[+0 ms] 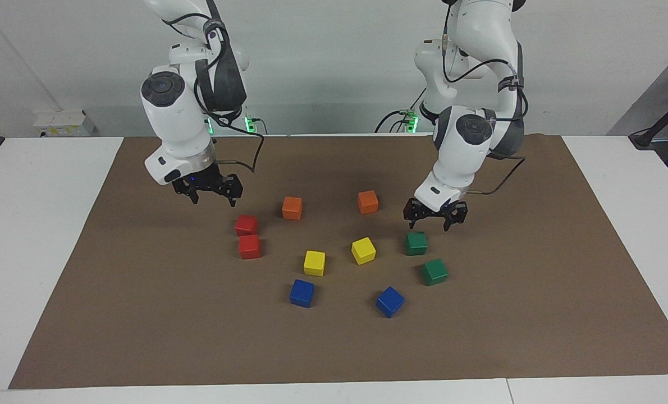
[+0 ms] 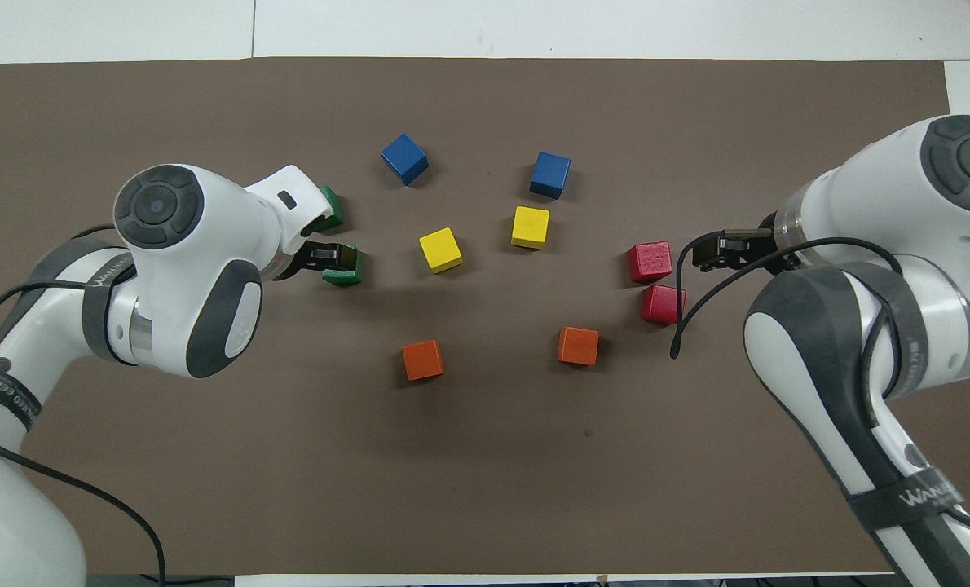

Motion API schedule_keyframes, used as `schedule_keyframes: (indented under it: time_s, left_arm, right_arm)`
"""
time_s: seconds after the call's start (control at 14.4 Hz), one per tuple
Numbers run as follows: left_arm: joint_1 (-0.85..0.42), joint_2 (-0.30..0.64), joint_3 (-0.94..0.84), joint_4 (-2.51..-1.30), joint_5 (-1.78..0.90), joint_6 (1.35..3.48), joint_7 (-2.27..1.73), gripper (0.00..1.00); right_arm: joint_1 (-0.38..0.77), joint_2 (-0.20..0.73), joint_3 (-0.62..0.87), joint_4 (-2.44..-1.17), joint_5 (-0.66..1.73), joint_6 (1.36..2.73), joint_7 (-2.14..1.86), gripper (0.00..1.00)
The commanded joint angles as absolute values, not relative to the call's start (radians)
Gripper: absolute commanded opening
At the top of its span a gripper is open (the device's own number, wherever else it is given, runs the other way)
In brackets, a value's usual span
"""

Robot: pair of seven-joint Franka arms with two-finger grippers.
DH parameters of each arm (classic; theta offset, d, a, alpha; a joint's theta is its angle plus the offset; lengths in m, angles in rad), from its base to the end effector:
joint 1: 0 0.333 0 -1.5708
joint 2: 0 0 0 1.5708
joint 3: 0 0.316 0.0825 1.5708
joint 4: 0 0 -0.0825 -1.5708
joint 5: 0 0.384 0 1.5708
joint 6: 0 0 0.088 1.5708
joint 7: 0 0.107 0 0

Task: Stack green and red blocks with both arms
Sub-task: 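Grasp the nearer green block with the left gripper while the right gripper grasps red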

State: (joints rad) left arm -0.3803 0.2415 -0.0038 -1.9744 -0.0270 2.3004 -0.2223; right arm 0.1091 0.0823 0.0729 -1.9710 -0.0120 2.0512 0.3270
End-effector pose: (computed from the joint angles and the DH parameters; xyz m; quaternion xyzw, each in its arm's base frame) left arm 0.5643 -0.2286 0.3559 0.9964 -0.0721 0.0371 0.0230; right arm 0.5652 0.1026 0.4290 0.9976 -0.0698 -0.0003 0.0025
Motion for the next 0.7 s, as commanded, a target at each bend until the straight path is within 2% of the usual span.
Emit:
schedule_keyframes:
  time_s: [0.0, 0.49, 0.63]
  left_arm:
    - [-0.422, 0.297, 0.012, -1.986, -0.035, 2.387, -0.255, 1.00]
    - [-0.420, 0.293, 0.014, -2.029, -0.035, 2.405, -0.252, 1.00]
    - [-0.422, 0.293, 0.014, -2.046, -0.035, 2.431, -0.255, 0.97]
  right_arm:
    - [0.121, 0.097, 0.075, -1.994, 0.006, 2.104, 0.388, 1.00]
    - [0.152, 0.126, 0.074, -2.046, 0.008, 2.203, 0.488, 1.00]
    - [0.152, 0.130, 0.075, -2.078, 0.008, 2.247, 0.488, 1.00]
